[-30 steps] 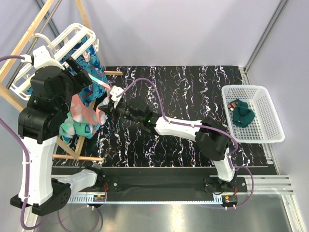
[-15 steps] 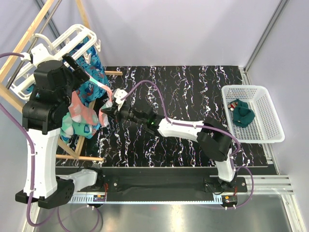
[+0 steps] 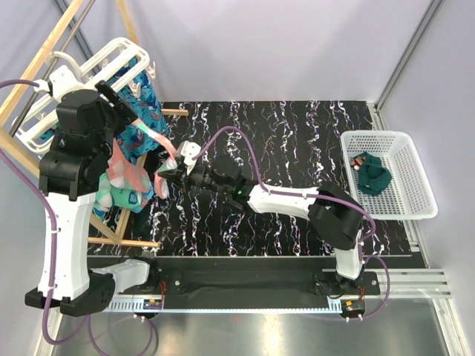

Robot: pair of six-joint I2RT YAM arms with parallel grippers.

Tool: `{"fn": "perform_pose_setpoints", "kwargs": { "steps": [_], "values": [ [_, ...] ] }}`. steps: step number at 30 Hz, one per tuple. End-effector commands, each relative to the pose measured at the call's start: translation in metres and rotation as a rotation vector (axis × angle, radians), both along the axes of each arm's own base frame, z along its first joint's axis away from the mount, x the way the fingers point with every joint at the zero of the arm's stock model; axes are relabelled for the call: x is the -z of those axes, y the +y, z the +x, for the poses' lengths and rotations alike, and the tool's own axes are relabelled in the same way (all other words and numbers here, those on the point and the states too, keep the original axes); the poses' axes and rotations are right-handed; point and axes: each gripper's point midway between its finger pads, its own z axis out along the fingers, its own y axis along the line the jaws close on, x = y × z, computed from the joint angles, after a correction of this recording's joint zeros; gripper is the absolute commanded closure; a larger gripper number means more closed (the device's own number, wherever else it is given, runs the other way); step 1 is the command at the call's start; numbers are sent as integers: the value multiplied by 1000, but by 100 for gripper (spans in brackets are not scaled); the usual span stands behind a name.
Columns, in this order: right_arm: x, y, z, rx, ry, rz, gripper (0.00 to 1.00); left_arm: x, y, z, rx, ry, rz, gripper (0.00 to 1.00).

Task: Remove the socks clipped to the hanger

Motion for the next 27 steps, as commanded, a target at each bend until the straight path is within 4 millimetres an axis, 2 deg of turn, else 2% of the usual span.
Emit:
{"fn": "perform_pose_setpoints", "kwargs": {
  "steps": [1,12,27],
  "values": [
    [-56,-14,-8,-15,-108,119,100,-8,1,9,-20,-46,-15,30],
    [-55,-14,-13,-37,-115,116,100,-8,11,19,-79,-71,-6,39],
    [-60,-18,-15,-41,-110,129,100,-2,19,29,-136,-92,-10,40]
  ]
}}
